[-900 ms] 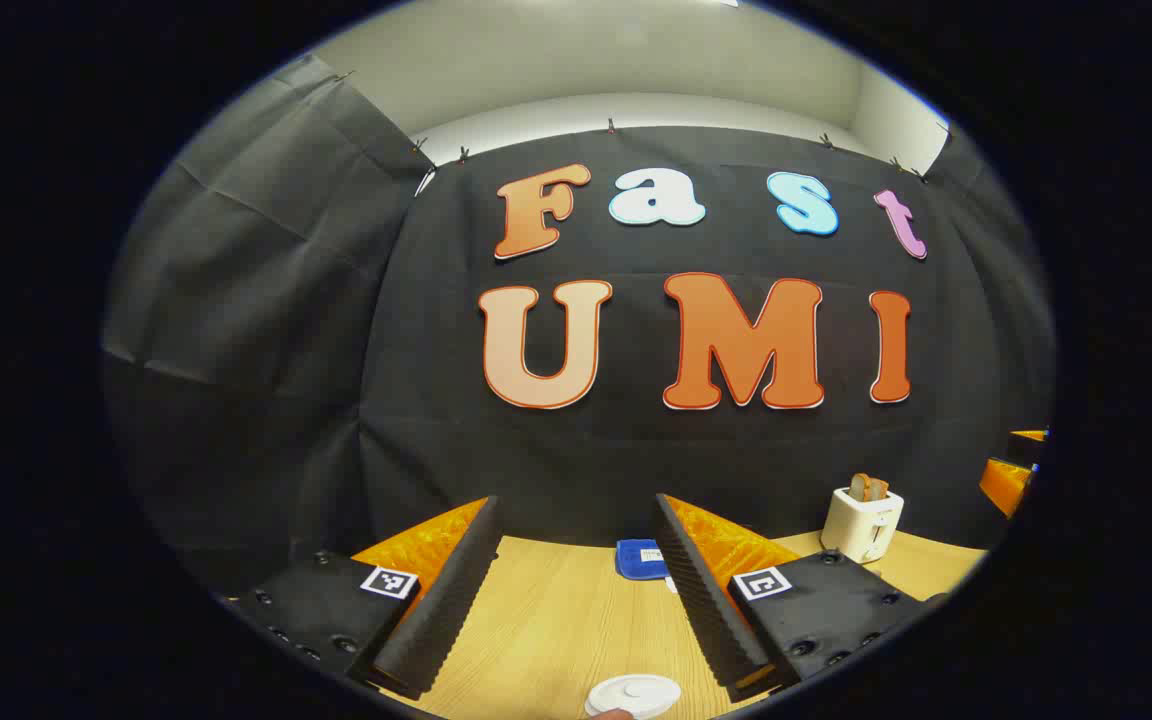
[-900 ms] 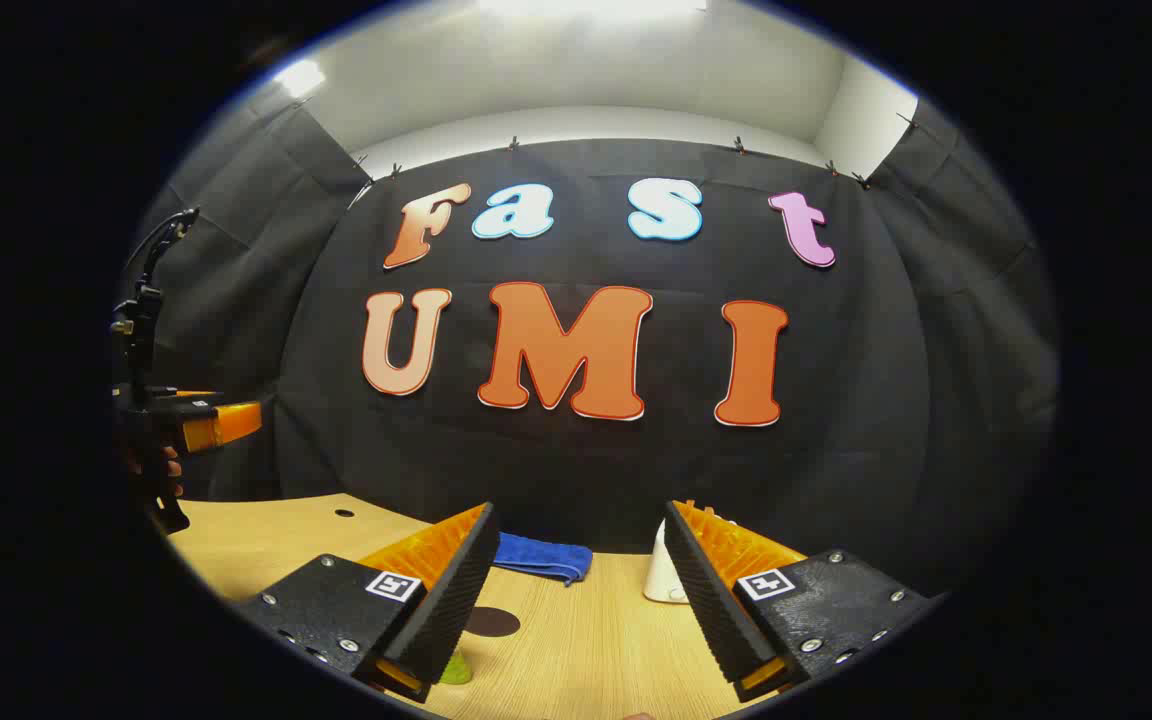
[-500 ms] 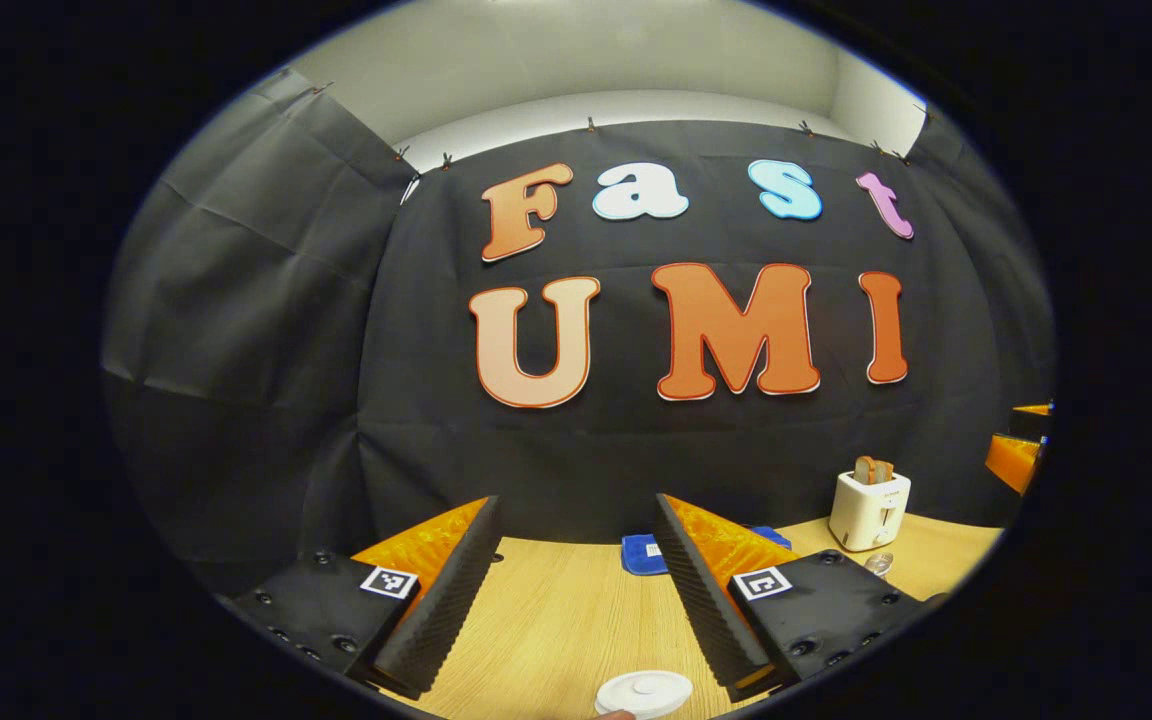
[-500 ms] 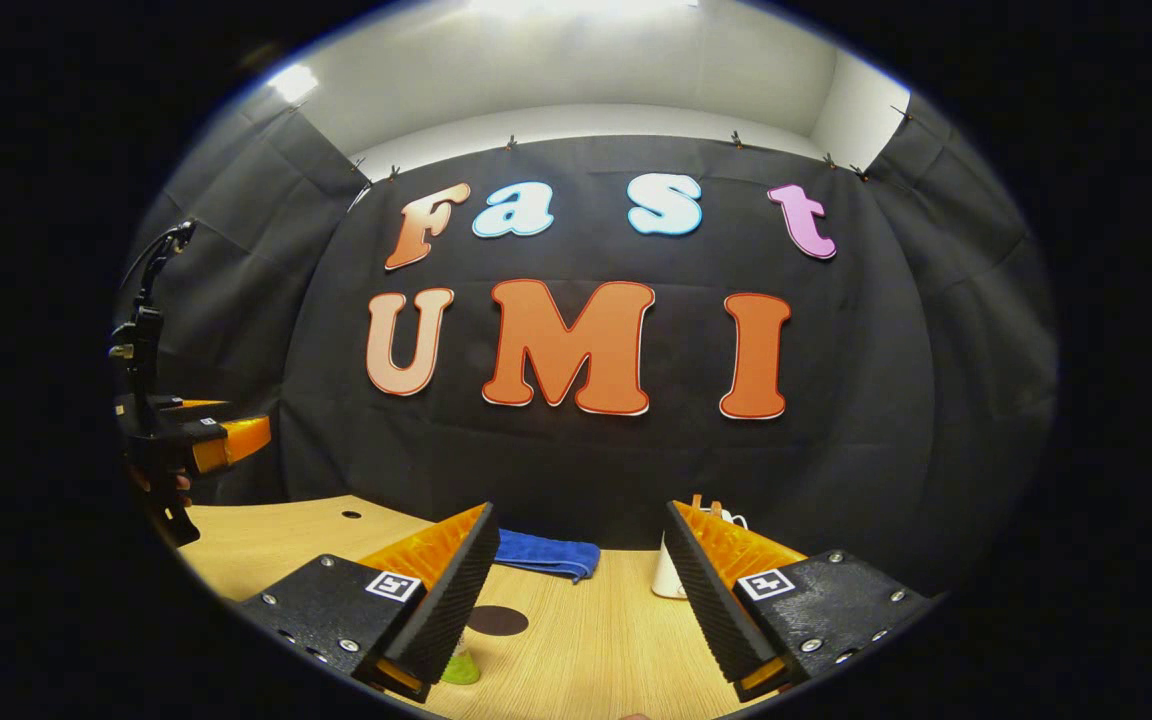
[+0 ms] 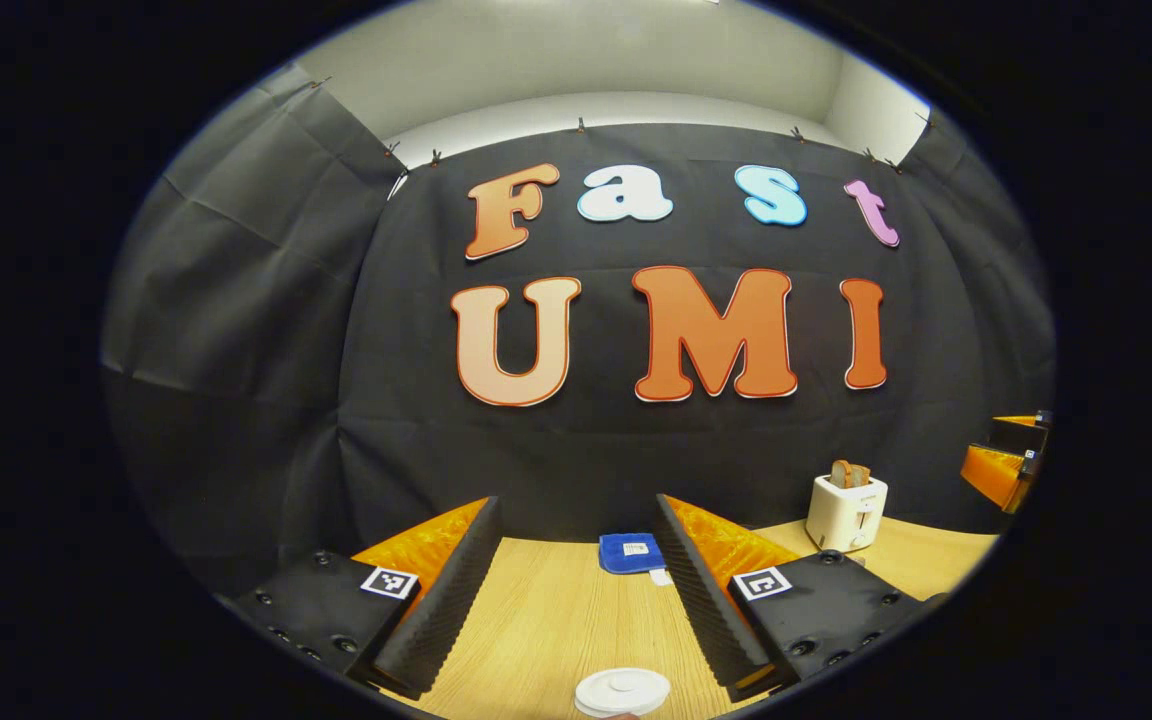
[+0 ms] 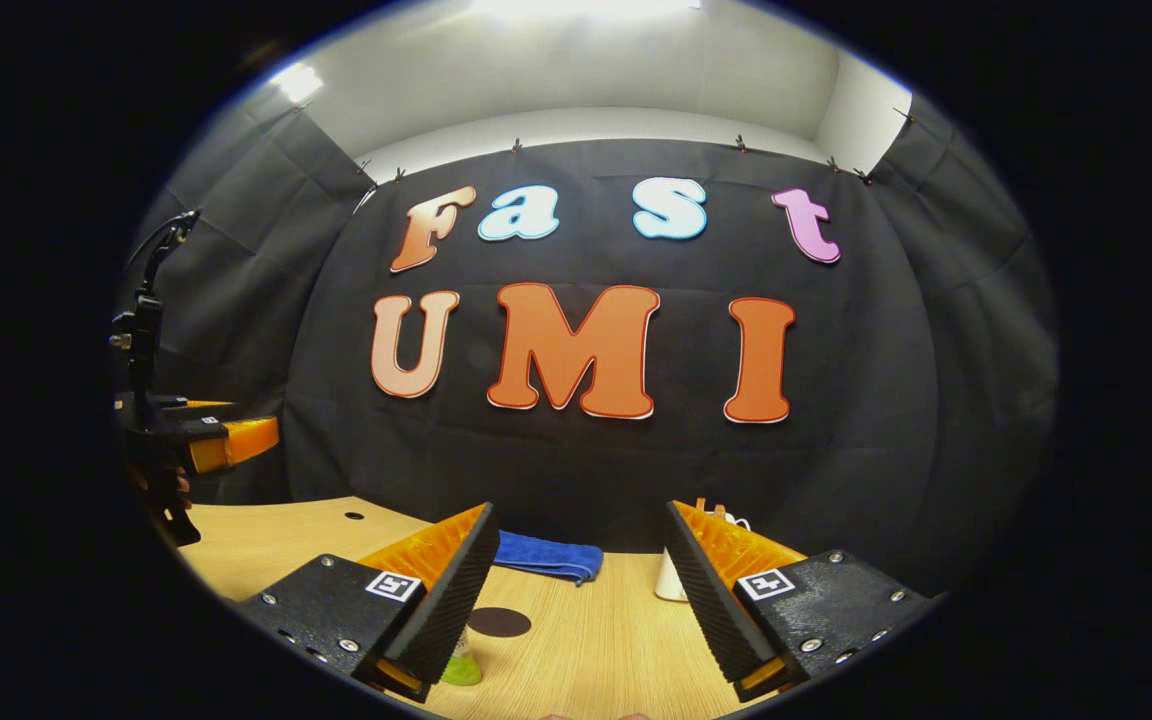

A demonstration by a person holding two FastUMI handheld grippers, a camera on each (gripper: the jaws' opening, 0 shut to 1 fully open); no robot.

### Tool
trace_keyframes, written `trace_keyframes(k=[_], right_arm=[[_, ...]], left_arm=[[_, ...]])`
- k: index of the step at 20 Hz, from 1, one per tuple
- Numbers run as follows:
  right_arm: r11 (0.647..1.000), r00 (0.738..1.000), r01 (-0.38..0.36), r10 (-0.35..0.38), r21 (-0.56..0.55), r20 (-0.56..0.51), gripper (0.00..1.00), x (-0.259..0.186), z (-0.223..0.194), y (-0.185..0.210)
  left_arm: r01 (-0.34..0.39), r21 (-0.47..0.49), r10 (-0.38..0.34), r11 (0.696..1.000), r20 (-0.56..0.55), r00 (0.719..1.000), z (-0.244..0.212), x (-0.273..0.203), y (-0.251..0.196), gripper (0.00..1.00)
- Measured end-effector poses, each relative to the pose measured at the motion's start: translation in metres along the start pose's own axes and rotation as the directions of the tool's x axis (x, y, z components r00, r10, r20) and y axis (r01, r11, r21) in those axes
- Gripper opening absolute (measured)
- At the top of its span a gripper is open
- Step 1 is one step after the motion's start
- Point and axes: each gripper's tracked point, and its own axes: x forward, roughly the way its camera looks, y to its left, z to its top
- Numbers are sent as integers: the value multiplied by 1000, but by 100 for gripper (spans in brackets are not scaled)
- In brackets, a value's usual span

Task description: Open the teacup lid with one hand, grasp the water bottle and pour water into the teacup with the other hand; after pouring, place the water bottle on the coaster and then close the teacup lid.

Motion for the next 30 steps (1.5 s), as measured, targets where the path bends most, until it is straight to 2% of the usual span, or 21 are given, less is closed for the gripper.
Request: trace_keyframes(k=[5, 16, 23, 30], right_arm=[[1000, 1000, -18, 18, -6, -25, 99, 0, -14, 7], [995, 990, -96, 99, 30, -103, 99, 3, -60, 31], [984, 971, -176, 180, 39, -158, 99, -1, -89, 59], [975, 953, -220, 224, 41, -205, 100, -8, -109, 72]], left_arm=[[19, -7, -19, 1000, -51, 999, -25, 1, 1, 99], [127, -11, -127, 992, -166, 978, -93, -5, -24, 99], [186, 12, -176, 982, -269, 947, -149, -10, -38, 99], [214, 10, -193, 977, -396, 898, -213, -20, -47, 99]])
